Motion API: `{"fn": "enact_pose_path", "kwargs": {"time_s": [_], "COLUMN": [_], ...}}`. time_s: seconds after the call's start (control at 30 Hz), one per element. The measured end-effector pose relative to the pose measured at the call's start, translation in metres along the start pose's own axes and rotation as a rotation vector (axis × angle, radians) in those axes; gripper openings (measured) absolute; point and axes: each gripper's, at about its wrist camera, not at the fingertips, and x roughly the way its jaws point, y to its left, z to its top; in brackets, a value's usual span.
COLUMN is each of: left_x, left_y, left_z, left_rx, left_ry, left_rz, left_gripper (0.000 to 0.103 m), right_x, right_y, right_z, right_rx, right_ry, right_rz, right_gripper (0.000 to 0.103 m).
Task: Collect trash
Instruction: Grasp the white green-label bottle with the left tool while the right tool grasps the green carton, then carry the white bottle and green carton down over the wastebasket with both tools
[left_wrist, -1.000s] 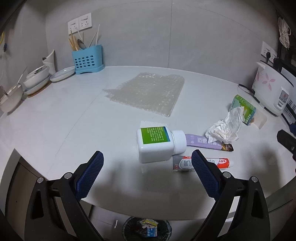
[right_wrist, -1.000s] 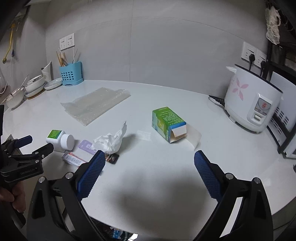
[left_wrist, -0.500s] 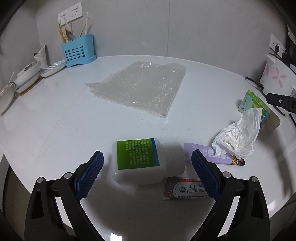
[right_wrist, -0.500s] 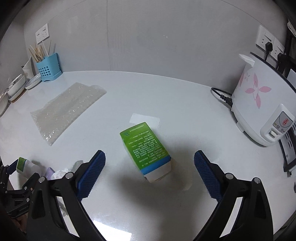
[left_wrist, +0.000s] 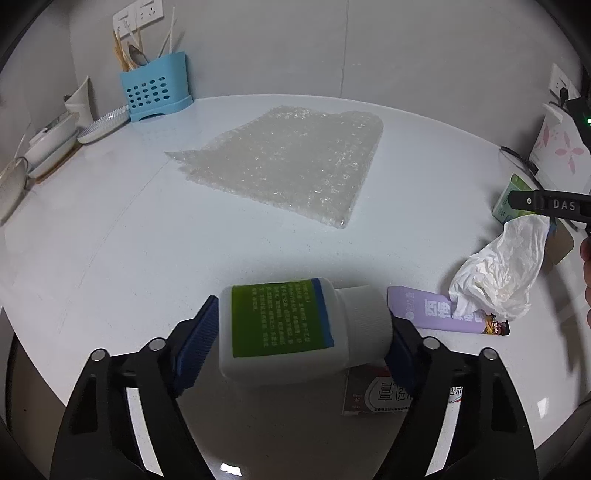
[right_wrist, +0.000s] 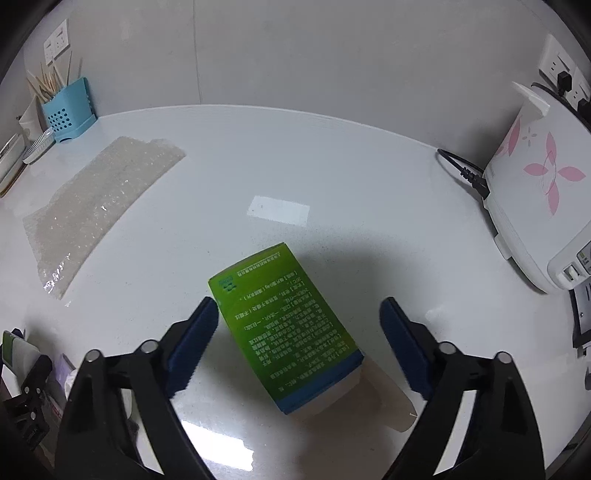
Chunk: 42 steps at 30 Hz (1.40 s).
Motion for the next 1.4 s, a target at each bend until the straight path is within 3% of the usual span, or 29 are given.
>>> {"fn": "enact_pose_path", "kwargs": {"time_s": [0.1, 0.23, 0.83, 1.4], "left_x": [0.0, -0.003, -0.032, -0.066], "left_y": [0.003, 0.004, 0.009, 0.022], "left_z": [0.001, 0.001, -0.003, -0.023], "left_rx": [-0.007, -0.002, 0.015, 0.01], "left_ry": [0.002, -0.015, -0.058, -0.083], "left_rz": [-0.009, -0.008, -0.017, -0.035], "left_gripper": [0.07, 0.07, 0.069, 0.069], "right_x": [0.006, 0.002, -0.024, -0.089], "right_y": [0.002, 0.005, 0.002, 0.022], "right_z": [-0.001, -0.004, -0.026, -0.07], "right_rx": [0.015, 0.047, 0.156, 0.197], "right_ry": [0.024, 0.021, -0.048, -0.182], "right_rz": [-0.02, -0.028, -0.085, -0.092], "right_gripper": [0.055, 0.049, 0.048, 0.048]}}
